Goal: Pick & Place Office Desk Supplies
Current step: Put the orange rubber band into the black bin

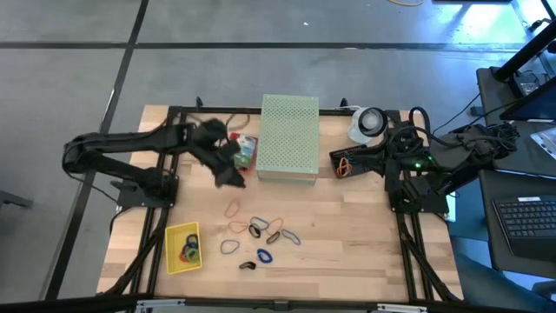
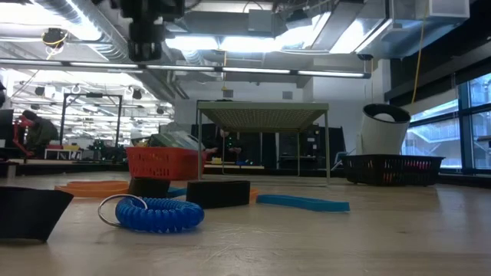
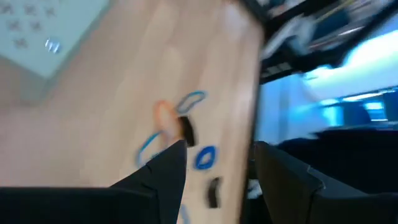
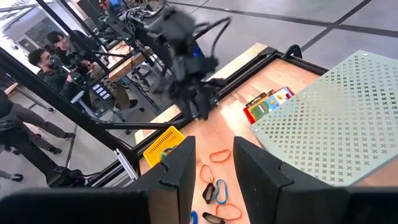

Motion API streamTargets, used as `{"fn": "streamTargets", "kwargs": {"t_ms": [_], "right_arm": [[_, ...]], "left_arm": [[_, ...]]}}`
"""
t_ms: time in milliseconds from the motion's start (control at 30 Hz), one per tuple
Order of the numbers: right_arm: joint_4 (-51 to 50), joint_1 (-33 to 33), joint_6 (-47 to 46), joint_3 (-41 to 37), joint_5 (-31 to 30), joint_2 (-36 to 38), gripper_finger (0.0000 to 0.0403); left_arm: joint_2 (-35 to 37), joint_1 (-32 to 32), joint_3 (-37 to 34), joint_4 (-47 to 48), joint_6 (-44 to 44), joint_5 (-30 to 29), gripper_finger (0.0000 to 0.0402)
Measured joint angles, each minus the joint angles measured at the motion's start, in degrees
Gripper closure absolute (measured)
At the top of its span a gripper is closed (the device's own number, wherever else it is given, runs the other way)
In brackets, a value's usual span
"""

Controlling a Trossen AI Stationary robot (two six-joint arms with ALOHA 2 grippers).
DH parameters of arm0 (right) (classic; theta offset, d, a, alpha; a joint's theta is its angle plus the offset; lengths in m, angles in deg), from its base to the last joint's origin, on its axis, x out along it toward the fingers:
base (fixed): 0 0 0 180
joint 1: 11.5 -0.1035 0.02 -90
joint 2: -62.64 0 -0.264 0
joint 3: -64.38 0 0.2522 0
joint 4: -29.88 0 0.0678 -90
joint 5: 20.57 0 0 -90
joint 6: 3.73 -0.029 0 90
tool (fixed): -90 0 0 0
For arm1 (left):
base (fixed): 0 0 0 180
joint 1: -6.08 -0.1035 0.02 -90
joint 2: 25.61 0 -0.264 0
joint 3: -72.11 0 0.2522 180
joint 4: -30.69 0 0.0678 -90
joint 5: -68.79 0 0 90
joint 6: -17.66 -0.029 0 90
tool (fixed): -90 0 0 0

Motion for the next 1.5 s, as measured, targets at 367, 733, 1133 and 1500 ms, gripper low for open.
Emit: {"fn": "streamTargets", "kwargs": {"t_ms": [367,733,1133,1500], "right_arm": [[0.0,0.0,-1.25,0.0,-0.49,-0.02,0.0294],[0.0,0.0,-1.49,0.0,-0.46,-0.2,0.0294],[0.0,0.0,-1.29,0.0,0.04,-0.26,0.0294],[0.04,0.0,-1.73,0.01,1.57,-0.26,0.0294]], "left_arm": [[-7.17,19.15,0.0,12.15,17.72,-28.4,0.0217],[-20.62,27.0,1.45,14.99,25.61,-31.83,0.0239],[-30.67,26.24,2.45,14.65,23.95,-32.33,0.0285],[-34.15,23.15,2.45,13.68,19.67,-30.09,0.0251]]}}
